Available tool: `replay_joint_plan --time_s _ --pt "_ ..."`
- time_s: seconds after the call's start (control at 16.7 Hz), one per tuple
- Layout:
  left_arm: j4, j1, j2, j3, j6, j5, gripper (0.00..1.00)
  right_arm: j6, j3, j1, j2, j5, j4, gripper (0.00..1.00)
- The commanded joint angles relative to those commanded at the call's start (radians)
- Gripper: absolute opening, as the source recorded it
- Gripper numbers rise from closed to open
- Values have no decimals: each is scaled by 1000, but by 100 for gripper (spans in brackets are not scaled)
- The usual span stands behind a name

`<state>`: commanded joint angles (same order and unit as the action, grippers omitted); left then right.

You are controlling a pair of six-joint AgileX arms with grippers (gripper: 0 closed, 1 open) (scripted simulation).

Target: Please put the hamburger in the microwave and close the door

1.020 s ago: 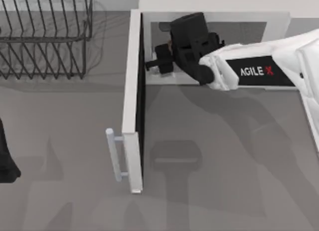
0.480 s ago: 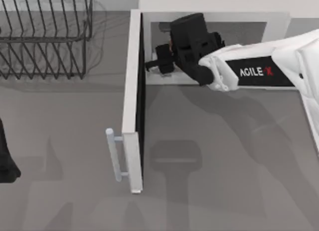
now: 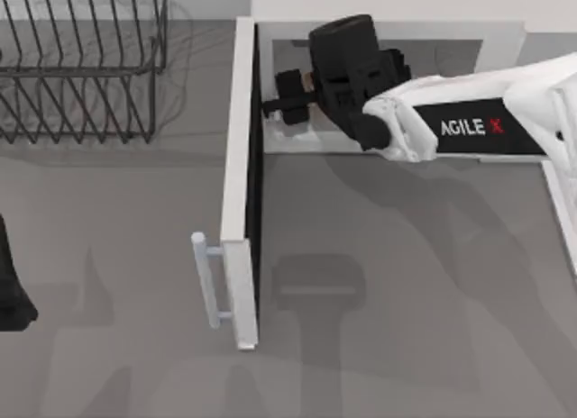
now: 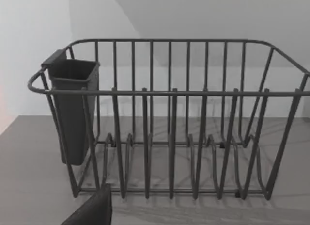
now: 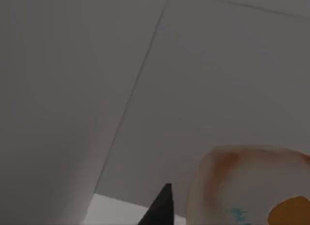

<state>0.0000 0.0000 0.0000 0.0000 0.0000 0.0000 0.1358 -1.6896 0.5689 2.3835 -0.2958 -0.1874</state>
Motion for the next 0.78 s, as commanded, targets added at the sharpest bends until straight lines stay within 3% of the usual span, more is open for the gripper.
replay_joint_plan --time_s 0.78 --pt "0 0 0 0 0 0 100 112 460 180 -244 -120 -75 100"
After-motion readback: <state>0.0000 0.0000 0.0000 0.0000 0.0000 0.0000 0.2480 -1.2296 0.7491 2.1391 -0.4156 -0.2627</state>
